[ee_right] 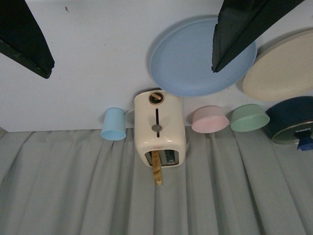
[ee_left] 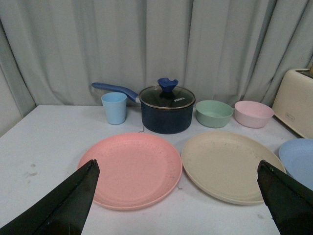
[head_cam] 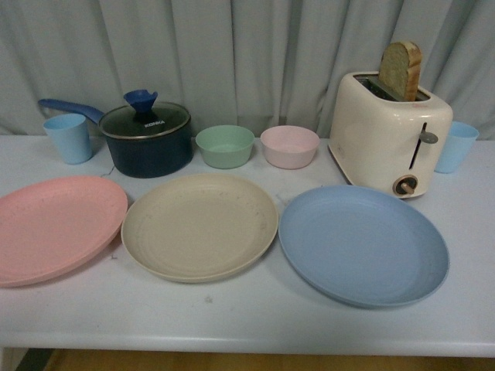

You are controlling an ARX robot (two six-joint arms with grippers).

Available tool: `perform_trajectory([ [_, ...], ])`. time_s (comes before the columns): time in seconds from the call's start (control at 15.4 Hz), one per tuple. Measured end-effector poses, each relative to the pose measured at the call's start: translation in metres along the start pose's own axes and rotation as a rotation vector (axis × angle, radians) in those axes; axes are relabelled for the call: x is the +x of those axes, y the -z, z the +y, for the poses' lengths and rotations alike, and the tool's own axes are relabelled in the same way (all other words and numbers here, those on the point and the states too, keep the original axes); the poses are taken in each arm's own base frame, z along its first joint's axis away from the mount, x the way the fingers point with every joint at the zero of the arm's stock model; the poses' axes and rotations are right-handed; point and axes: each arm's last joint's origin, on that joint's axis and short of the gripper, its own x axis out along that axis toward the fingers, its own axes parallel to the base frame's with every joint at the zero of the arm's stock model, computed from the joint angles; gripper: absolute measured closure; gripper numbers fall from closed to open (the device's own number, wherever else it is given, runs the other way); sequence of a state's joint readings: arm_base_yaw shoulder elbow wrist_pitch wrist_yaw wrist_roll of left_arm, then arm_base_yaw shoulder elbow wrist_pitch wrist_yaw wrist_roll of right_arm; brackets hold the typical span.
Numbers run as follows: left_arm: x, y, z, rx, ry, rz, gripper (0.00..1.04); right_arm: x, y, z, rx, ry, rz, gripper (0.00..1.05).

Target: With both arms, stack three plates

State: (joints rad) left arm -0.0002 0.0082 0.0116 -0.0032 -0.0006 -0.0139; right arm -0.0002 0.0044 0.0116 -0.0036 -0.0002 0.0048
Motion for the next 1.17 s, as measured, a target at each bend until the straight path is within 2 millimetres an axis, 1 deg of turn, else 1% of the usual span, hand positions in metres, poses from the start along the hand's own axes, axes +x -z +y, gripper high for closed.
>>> perform_trajectory([
  [1.17,0.0000,0.0000,0.0000,0.000,0.000,0.000,0.07,0.0000,0.0000,0.0000,0.000,0.000,0.000,0.06],
])
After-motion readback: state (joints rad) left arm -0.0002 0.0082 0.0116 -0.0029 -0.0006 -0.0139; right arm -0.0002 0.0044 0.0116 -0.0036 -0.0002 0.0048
